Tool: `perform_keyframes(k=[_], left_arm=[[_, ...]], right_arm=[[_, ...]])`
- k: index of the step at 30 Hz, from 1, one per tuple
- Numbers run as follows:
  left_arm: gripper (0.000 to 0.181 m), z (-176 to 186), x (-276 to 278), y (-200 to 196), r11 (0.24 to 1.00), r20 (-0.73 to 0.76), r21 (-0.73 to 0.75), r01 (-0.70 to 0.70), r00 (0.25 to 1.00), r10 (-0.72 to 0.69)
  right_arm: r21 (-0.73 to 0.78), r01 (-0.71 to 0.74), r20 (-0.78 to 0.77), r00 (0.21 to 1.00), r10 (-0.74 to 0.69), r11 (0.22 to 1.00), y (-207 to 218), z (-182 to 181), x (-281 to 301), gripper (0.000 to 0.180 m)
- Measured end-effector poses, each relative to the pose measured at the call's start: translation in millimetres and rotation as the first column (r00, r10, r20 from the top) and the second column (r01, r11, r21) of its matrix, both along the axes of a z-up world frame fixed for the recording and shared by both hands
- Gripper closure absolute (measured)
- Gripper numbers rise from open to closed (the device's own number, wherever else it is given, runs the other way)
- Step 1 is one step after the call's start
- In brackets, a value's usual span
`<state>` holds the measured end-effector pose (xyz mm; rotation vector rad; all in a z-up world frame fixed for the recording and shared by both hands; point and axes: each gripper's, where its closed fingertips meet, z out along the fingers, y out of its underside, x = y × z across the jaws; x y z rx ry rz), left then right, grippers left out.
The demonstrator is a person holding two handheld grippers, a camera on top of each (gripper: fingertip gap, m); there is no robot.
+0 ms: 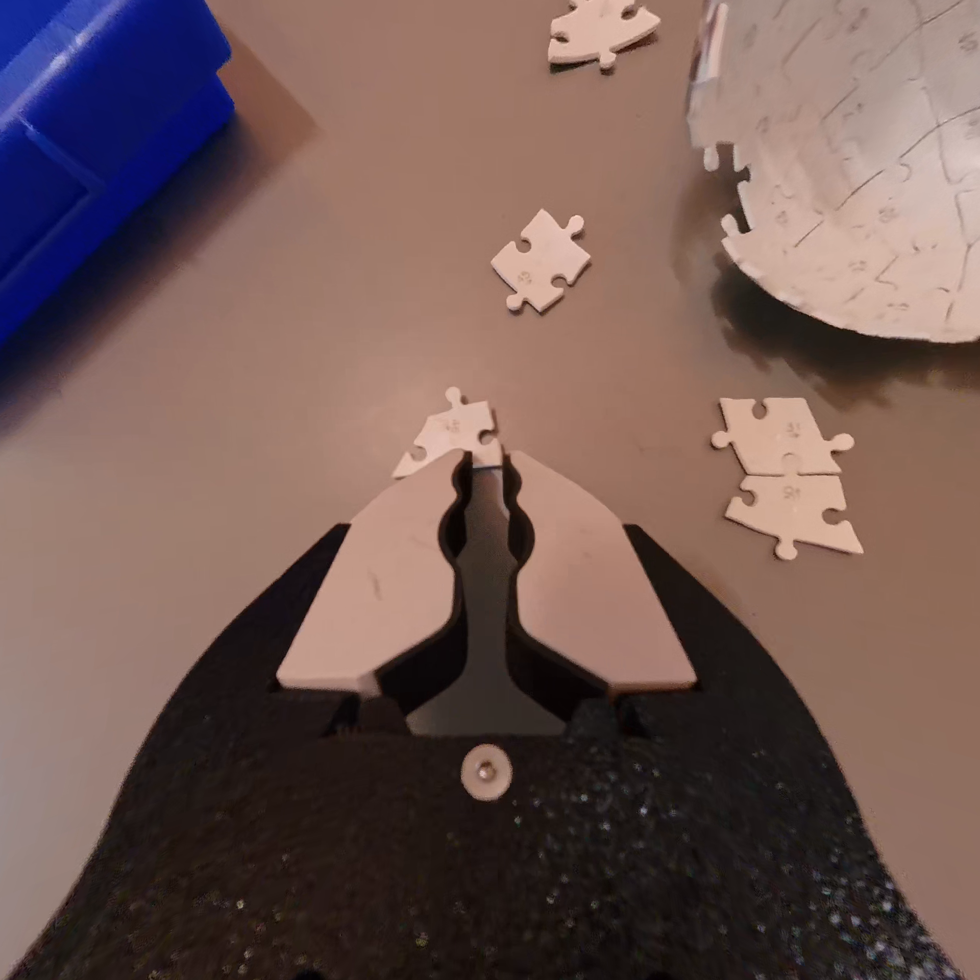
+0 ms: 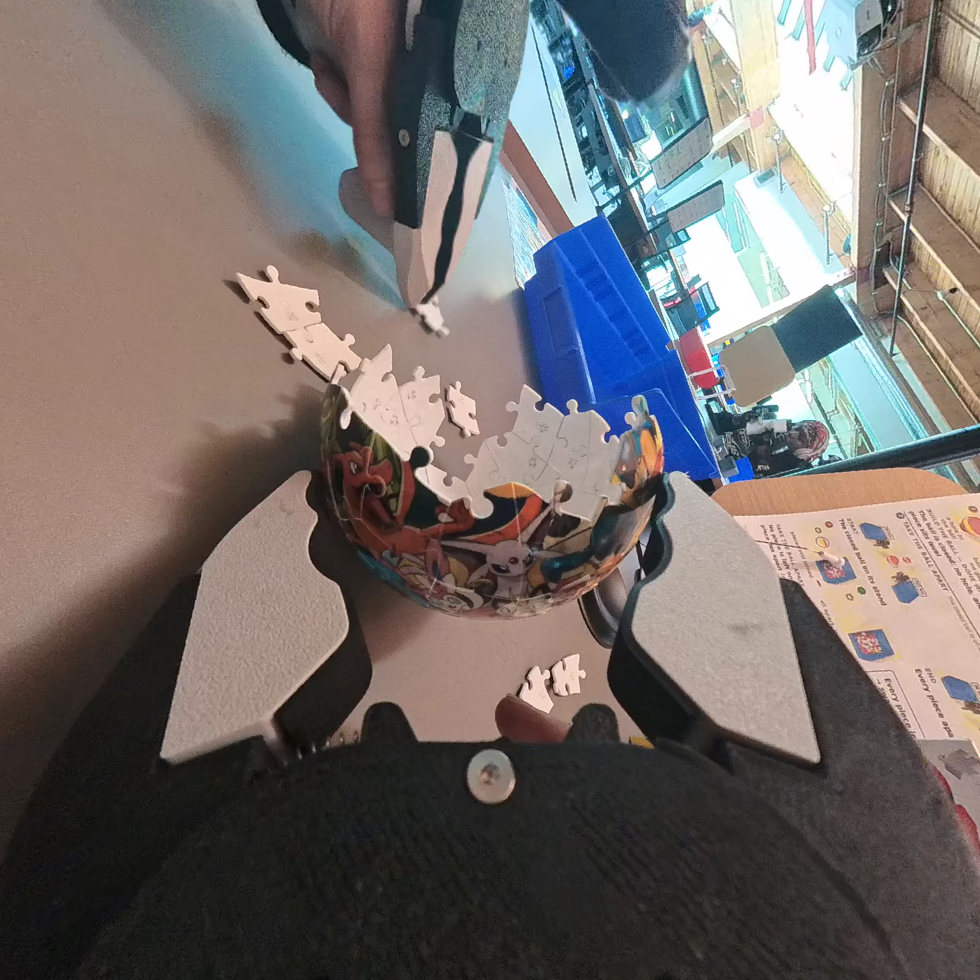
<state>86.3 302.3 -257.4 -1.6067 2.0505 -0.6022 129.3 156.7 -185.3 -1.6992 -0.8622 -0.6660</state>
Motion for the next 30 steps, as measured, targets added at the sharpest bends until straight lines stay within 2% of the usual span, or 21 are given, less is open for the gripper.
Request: perform_keyframes(k=[1,10,20,27,29,30], left_arm=[[0.174,2,0,-1,1.000,0.017,0.007,0.009,1.000,-0.010],[0.180,-1,-9,-2,0.999,-0.007,0.019,0.030,1.000,-0.029],[0.164,9,3,-2,1.000,0.026,0.018,0.023,0.999,-0.024],[0.149,9,43,-16,0.987,0.038,0.062,0.150,0.988,-0.152],[0.138,2,50,-21,0.978,-0.009,0.054,0.201,0.980,-0.201],[0.141,0,55,-21,0.977,-0.017,0.048,0.207,0.978,-0.206]], right_arm=[[0.000,0.000,0.000,1.000,0.000,1.000,0,0,0,0.065],[0.000,-0.002,0.005,1.000,0.002,1.000,0,0,-1,0.065],[-0.001,0.000,0.011,1.000,0.000,1.000,1,0,-1,0.065],[0.000,-0.001,0.015,1.000,0.001,1.000,1,0,-2,0.065],[0.000,-0.001,0.013,1.000,0.001,1.000,0,0,-1,0.065],[0.001,-0.001,0.012,1.000,0.001,1.000,0,0,-1,0.065]])
